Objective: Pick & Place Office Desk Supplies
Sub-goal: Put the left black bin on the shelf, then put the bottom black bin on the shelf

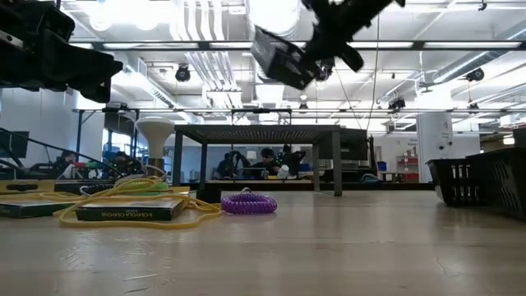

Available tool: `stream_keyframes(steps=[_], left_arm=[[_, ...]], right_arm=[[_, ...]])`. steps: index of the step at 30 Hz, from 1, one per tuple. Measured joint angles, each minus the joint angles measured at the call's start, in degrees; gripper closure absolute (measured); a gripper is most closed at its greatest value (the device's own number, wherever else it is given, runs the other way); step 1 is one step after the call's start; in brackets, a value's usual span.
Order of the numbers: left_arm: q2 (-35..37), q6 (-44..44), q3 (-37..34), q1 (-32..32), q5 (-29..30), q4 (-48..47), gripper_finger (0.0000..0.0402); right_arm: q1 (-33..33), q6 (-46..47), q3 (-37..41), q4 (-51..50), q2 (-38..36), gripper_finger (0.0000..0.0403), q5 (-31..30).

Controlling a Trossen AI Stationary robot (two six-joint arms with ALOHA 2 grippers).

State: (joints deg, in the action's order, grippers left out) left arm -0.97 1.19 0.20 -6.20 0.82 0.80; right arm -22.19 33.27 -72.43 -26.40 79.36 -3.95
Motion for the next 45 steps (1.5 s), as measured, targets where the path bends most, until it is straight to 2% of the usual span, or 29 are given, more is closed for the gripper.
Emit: stream_keyframes(steps=[7, 10, 14, 18, 23, 32, 37, 45], left_arm=[[0.00, 0.02, 0.00, 0.01, 0.00, 0.00, 0.0307], [0.00, 0.02, 0.00, 0.00, 0.00, -0.02, 0.0307], [0.00, 0.00, 0.00, 0.01, 0.00, -0.01, 0.0307], [0.00, 0.00, -0.01, 0.00, 0.00, 0.00, 0.0307], [0.00, 0.00, -0.02, 0.00, 0.00, 0.00, 0.0307], [0.00, 0.00, -0.01, 0.02, 0.00, 0.00, 0.0307], [0.00, 0.00, 0.00, 0.00, 0.00, 0.00, 0.0307], [0.00, 0.00, -0.02, 0.02, 0.00, 0.00, 0.0307]], right_arm=[[-13.32, 7.48, 0.02, -1.90, 4.29, 0.0390, 16.51], [-16.77, 9.08, -2.27, -5.37, 6.76, 0.0390, 19.45], [-19.14, 8.23, -7.87, -12.70, 10.10, 0.0390, 18.60], [-19.26, 7.93, -13.01, -17.00, 13.50, 0.0390, 15.66], [-19.22, 8.67, -17.74, -24.83, 18.86, 0.0390, 14.87], [-19.29, 9.41, -22.57, -25.79, 23.67, 0.0385, 12.87], [-19.46, 9.24, -22.88, -26.03, 24.32, 0.0344, 10.16], [-19.46, 7.74, -24.80, -25.14, 24.01, 0.0268, 9.21]])
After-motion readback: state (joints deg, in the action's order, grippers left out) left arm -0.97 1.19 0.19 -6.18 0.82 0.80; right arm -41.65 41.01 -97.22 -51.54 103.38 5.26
